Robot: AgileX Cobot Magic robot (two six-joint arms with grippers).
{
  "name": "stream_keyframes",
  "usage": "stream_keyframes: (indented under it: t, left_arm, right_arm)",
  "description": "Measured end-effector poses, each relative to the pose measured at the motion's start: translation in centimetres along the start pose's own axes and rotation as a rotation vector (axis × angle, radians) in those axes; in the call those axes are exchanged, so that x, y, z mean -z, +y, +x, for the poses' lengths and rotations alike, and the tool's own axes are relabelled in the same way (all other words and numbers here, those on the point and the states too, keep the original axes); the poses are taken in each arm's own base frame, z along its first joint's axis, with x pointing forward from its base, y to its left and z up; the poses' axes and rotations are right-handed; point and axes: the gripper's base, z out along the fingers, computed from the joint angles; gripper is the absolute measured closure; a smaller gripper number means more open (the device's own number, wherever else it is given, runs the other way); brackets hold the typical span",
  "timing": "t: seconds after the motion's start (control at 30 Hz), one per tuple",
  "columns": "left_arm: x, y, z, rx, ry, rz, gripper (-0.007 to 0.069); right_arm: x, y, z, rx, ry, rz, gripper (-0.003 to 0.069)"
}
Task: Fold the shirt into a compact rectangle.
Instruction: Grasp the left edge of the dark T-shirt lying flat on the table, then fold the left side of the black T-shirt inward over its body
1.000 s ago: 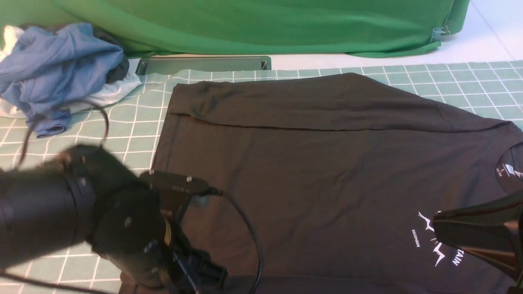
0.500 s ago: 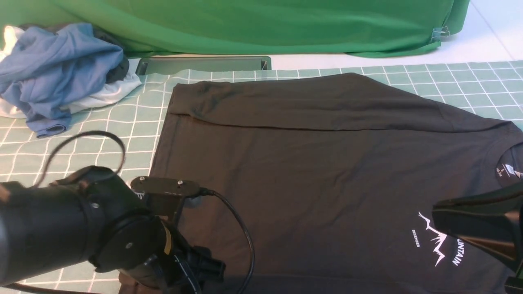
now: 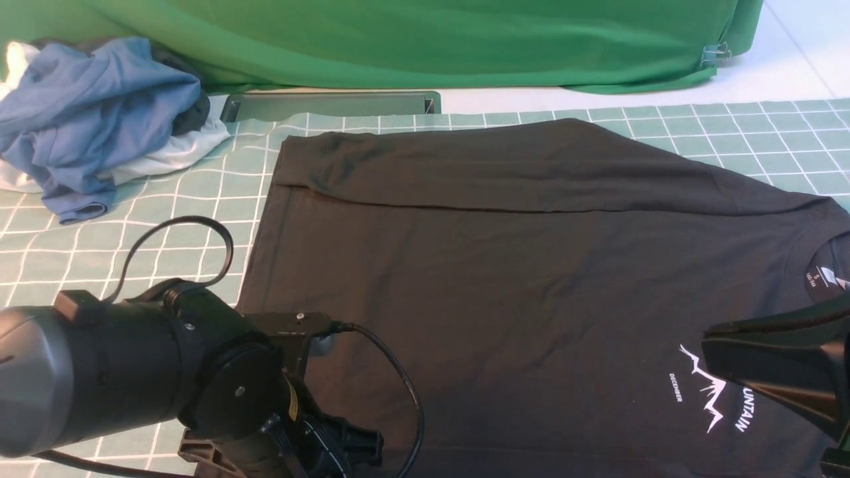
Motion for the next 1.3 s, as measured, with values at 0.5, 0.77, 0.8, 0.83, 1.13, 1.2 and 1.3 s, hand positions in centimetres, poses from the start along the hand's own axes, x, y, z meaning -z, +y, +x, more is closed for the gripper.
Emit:
stream_keyframes:
  t: [0.5,0.77,0.8,0.83,1.13,1.2,1.3]
  left_arm:
    - [6.4,0.3,1.0,-0.005,-0.069,0.078,0.0590]
    - [13.2,0.2,-1.7,-0.072,-0.284,0.050,0.0590]
    - [13.9,0.3,-2.2,-0.060,-0.312,0.051,0.0590]
    - [14.6,0.5,-2.9,-0.043,-0.335,0.051,0.0590]
    - [15.7,4.3,-8.2,0.069,-0.431,-0.025,0.0590]
    - [14.7,5.3,-9.1,0.090,-0.418,-0.048,0.0590]
    - [12.5,6.6,-10.6,0.117,-0.384,-0.079,0.0590]
  right_arm:
    - [0.0,0.0,0.0,-0.003,-0.001,-0.001,0.0626]
    - [0.0,-0.1,-0.4,-0.009,-0.045,0.008,0.0626]
    - [0.0,-0.1,-0.4,-0.010,-0.048,0.008,0.0626]
    - [0.0,-0.1,-0.5,-0.010,-0.050,0.008,0.0626]
    - [0.0,-0.1,-0.5,-0.030,-0.053,0.008,0.0624]
    - [0.0,-0.1,-0.5,-0.037,-0.053,0.008,0.0623]
    - [0.0,-0.1,-0.5,-0.042,-0.053,0.008,0.0623]
